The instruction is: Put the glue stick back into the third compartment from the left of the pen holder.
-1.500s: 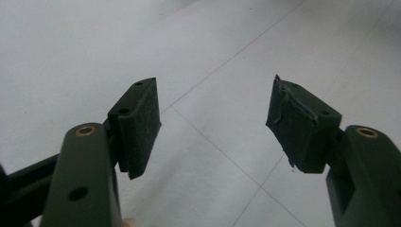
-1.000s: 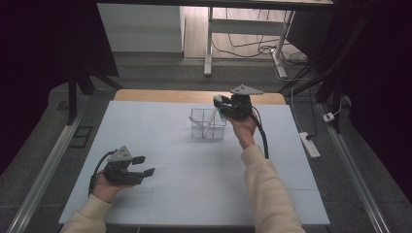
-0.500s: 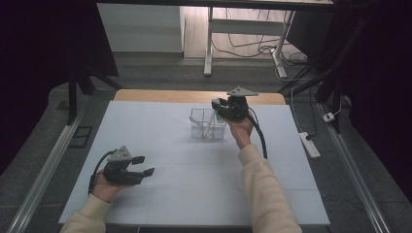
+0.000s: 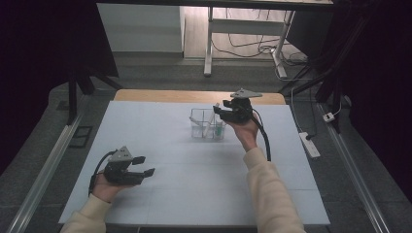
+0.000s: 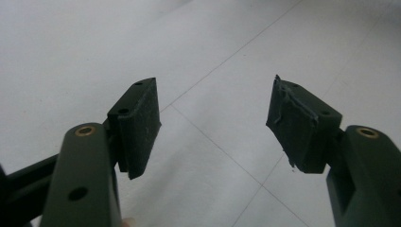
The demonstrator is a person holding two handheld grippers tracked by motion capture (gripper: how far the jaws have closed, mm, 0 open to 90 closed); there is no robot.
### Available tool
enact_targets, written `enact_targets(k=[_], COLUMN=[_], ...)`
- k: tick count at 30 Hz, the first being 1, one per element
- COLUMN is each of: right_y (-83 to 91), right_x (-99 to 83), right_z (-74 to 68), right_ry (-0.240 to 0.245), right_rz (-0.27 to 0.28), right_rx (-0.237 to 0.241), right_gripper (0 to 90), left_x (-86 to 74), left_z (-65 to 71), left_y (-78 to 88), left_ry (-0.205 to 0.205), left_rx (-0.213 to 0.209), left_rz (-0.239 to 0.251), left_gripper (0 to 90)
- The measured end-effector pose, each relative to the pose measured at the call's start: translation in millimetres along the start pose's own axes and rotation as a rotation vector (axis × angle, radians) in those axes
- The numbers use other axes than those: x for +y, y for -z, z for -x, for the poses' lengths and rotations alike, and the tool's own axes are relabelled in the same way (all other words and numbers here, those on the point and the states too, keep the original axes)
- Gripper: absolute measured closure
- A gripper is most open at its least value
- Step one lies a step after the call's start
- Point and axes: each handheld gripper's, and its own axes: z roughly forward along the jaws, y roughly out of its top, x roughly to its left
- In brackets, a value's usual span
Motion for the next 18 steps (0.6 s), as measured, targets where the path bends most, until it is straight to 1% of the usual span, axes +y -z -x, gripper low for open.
enact_targets(k=[2, 3, 8, 13, 18], right_y=[2.3, 3.8, 12.7, 25.3, 38.2], right_x=[-2.1, -2.9, -9.2, -17.3, -28.3], right_z=[1.6, 2.6, 6.5, 9.0, 11.5], right_ry=[-0.005, 0.001, 0.0, 0.024, 0.019], right_rz=[-0.004, -0.014, -0.022, -0.041, -0.047], right_rx=[0.006, 0.005, 0.011, 0.012, 0.021], right_gripper=[45.9, 45.8, 45.8, 45.7, 45.6], left_x=[-0.1, -0.1, -0.2, -0.1, 0.0], left_z=[-0.2, -0.2, -0.1, 0.3, 0.5], left_y=[0.0, 0.0, -0.1, 0.0, -0.1], left_ry=[0.0, 0.0, -0.001, -0.001, -0.001], left_rx=[0.0, 0.0, 0.004, 0.006, 0.012], left_rz=[-0.001, -0.001, -0.004, -0.004, -0.006], left_gripper=[35.1, 35.1, 35.1, 35.0, 34.4])
